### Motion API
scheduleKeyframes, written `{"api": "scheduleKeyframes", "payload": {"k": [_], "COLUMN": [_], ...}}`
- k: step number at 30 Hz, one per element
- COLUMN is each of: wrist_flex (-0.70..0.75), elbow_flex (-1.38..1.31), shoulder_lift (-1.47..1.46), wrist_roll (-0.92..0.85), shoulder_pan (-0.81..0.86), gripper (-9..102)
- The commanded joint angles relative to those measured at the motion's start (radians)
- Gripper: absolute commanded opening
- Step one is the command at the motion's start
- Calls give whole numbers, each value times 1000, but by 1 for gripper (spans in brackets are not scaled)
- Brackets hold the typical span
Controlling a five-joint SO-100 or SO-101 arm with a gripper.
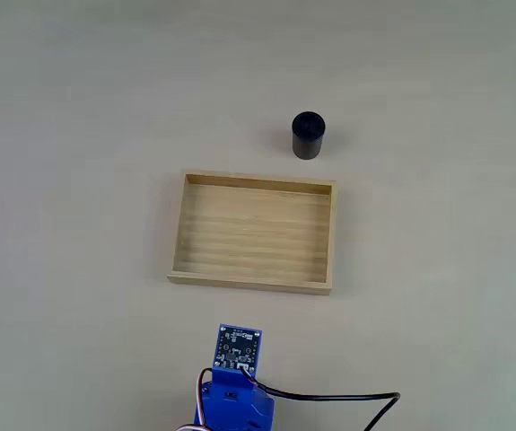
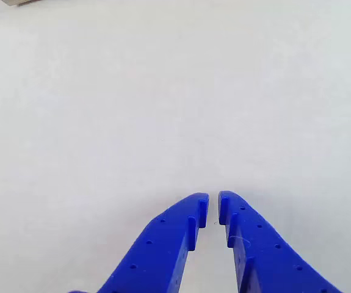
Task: Place the black cylinder in the wooden box then return to rest.
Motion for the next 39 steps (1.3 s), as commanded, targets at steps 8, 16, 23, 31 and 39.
{"api": "scheduleKeyframes", "payload": {"k": [8,16,23,31,39], "wrist_flex": [3,-84,-221,-453,-589], "elbow_flex": [32,28,-104,-296,-534], "shoulder_lift": [-9,31,167,402,686], "wrist_roll": [5,15,15,17,57], "shoulder_pan": [-5,20,38,87,91], "gripper": [1,1,1,1,8]}}
